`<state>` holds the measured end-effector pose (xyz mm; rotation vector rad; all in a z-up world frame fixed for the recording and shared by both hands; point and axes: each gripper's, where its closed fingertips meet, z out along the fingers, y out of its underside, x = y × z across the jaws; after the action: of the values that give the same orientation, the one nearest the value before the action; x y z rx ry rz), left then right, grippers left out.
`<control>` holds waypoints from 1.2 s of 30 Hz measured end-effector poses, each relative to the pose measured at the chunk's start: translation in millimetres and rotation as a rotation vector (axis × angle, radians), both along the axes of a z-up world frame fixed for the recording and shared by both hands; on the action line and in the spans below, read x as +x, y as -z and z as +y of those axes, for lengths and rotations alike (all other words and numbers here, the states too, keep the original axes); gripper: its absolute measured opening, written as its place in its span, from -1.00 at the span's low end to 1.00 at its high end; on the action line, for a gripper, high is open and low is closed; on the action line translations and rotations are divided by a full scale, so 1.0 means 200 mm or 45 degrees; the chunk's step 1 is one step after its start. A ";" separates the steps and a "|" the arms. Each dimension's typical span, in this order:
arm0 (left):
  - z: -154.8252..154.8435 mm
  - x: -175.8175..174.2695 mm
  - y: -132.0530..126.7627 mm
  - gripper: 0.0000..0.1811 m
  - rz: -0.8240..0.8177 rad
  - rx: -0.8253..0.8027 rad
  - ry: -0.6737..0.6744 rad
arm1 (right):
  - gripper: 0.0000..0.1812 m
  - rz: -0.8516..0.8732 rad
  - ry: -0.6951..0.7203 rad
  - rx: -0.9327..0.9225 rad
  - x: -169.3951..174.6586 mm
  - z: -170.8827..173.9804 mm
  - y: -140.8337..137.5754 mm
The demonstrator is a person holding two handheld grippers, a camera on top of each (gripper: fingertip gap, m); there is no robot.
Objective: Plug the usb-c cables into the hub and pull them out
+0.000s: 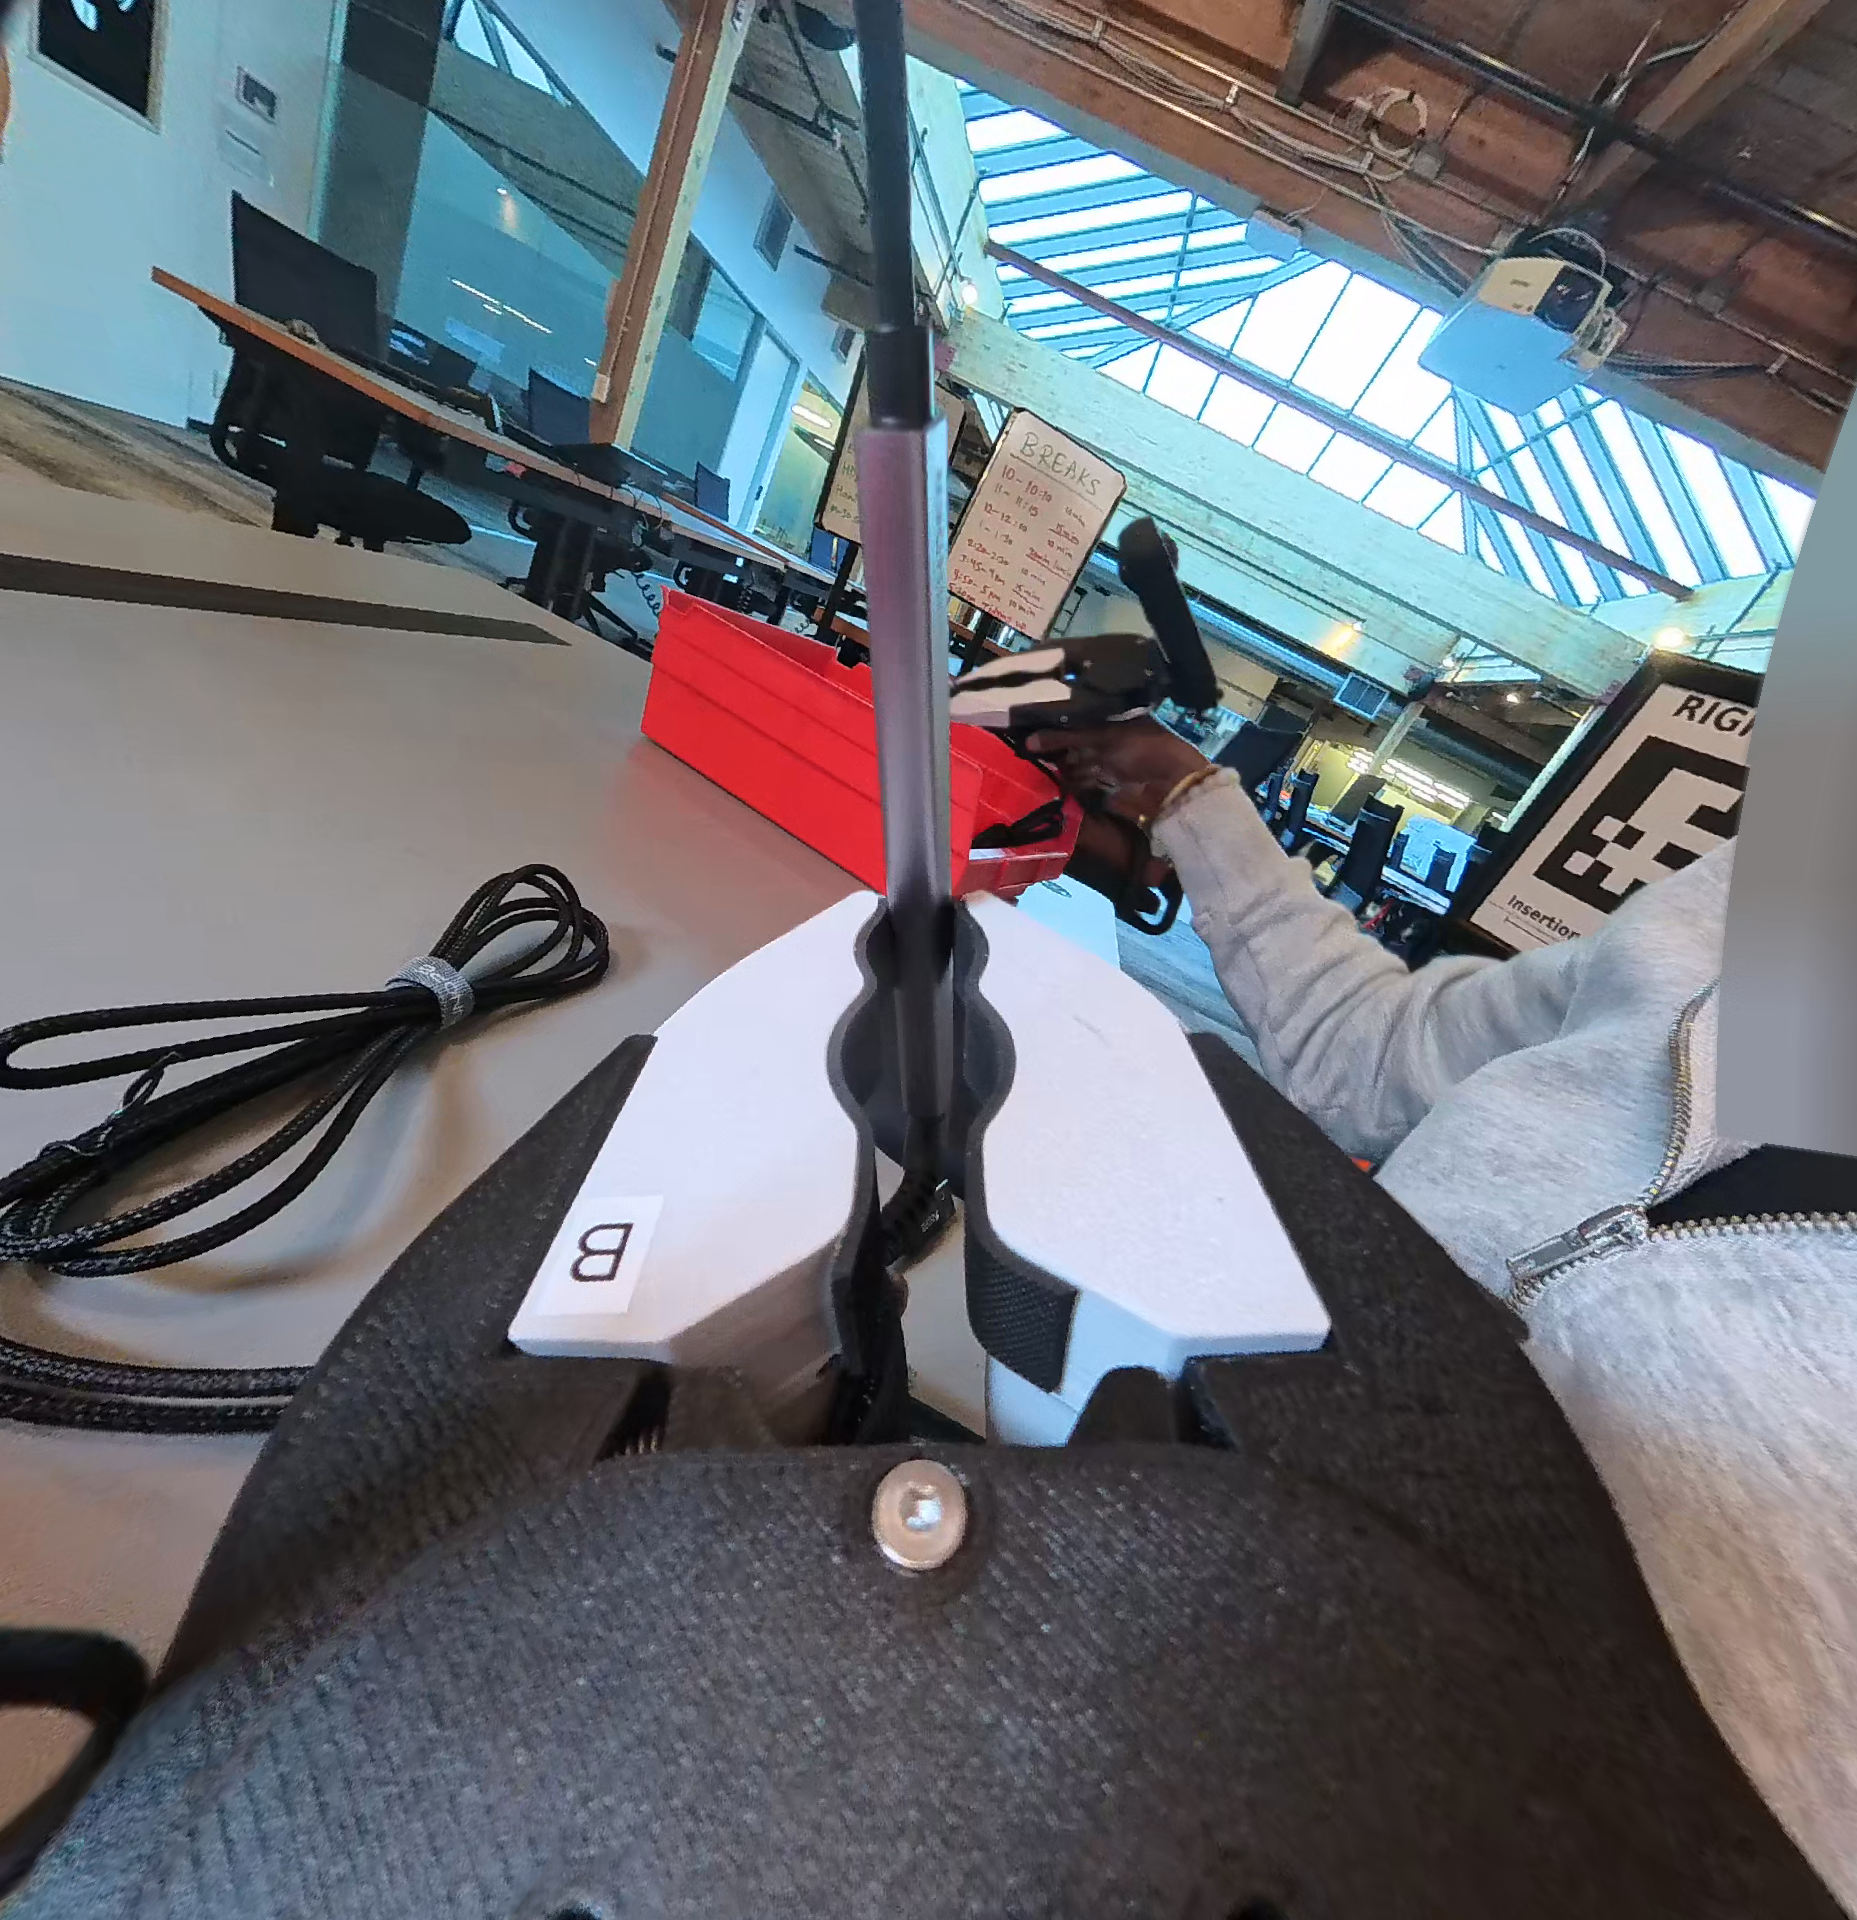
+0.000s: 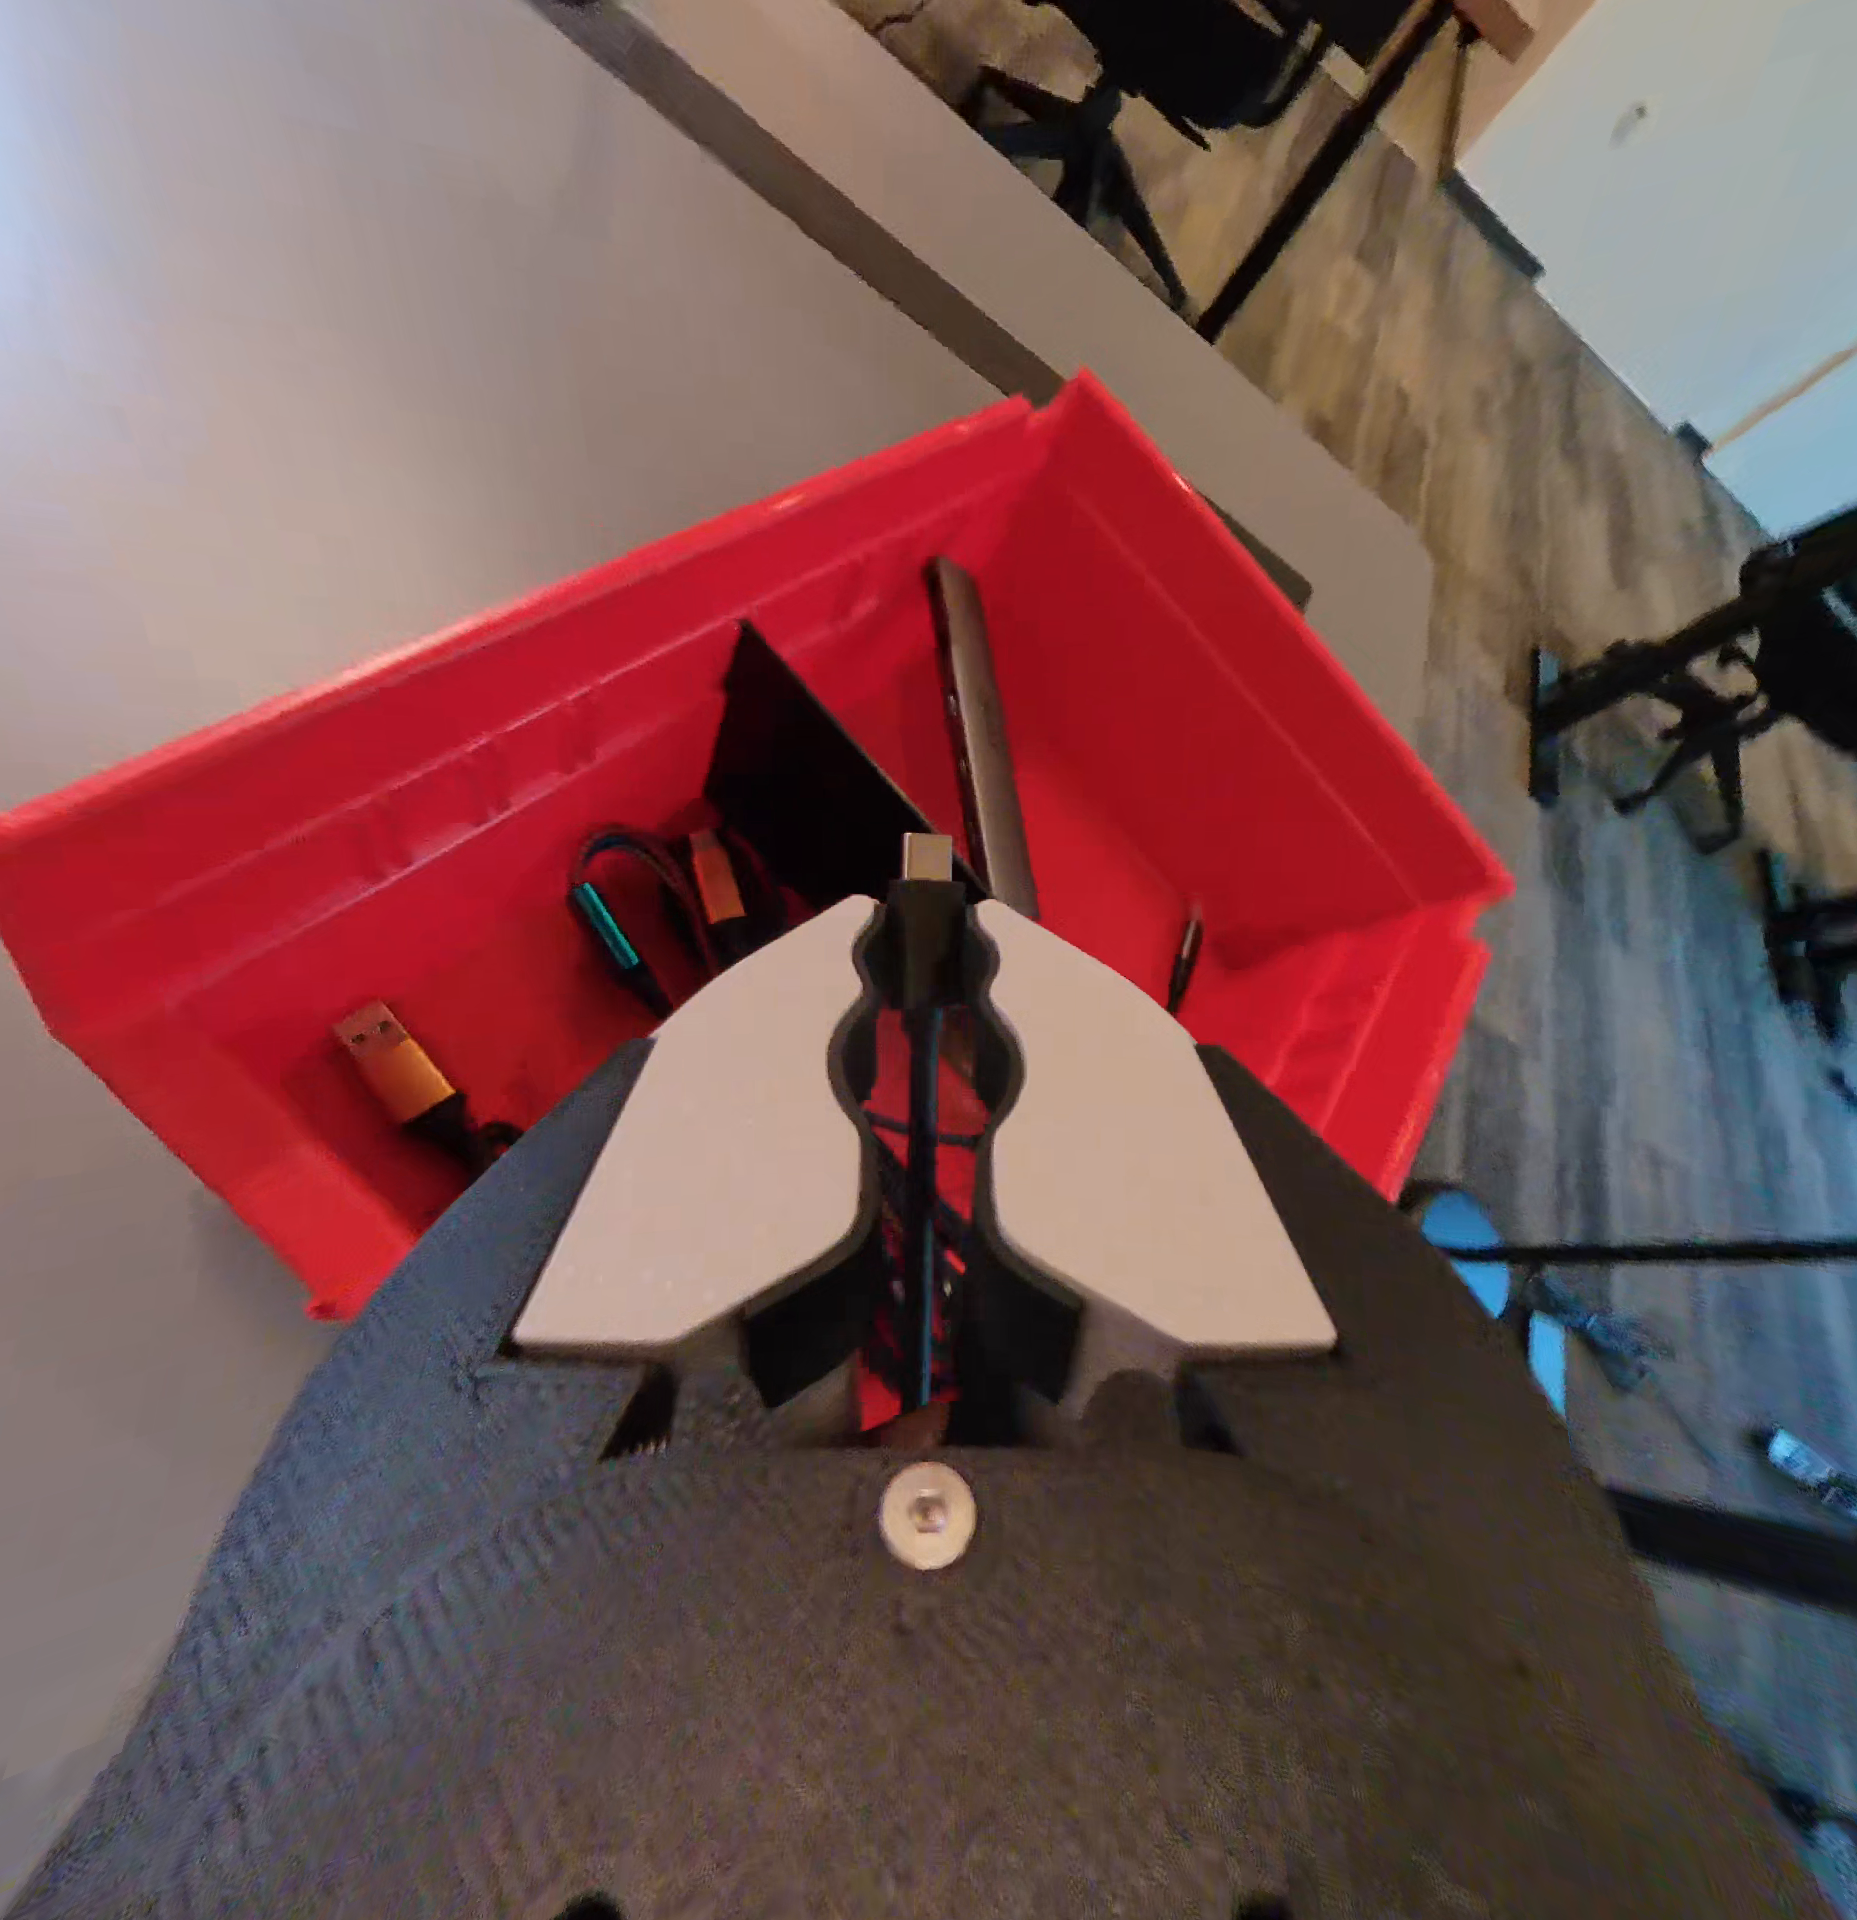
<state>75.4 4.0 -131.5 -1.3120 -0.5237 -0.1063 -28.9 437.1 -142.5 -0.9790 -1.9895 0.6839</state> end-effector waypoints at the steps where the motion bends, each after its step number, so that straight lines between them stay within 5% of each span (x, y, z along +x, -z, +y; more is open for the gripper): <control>1: 0.00 0.00 0.00 -0.89 0.000 -0.002 0.001 | -0.86 -0.016 -0.057 0.052 -0.01 -0.02 0.00; 6: 0.00 0.00 0.00 -0.88 -0.003 0.007 -0.004 | -0.83 -0.381 -0.085 0.256 0.01 0.02 0.14; 10: 0.00 0.00 0.00 -0.89 0.015 -0.004 -0.002 | -0.53 -0.715 -0.022 0.246 0.12 0.07 0.28; 19: 0.01 0.01 0.00 -0.89 0.020 -0.019 0.000 | -0.10 -0.056 -0.081 -0.181 0.01 -0.07 -0.24; 24: 0.01 0.01 0.00 -0.89 0.019 -0.019 0.001 | -0.41 0.231 -0.093 -0.343 0.09 -0.15 -0.48; 31: 0.02 0.02 0.01 -0.89 0.035 -0.052 0.008 | -0.47 0.253 -0.790 -0.752 0.51 -0.91 -0.68; 36: 0.05 0.04 0.02 -0.89 0.081 -0.107 0.029 | -0.48 -0.034 -1.242 -0.862 0.63 -1.56 -0.53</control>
<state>83.9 14.2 -136.2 -1.3993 -0.4635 -0.0619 96.7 124.6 -37.0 -0.2701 -2.2465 1.9620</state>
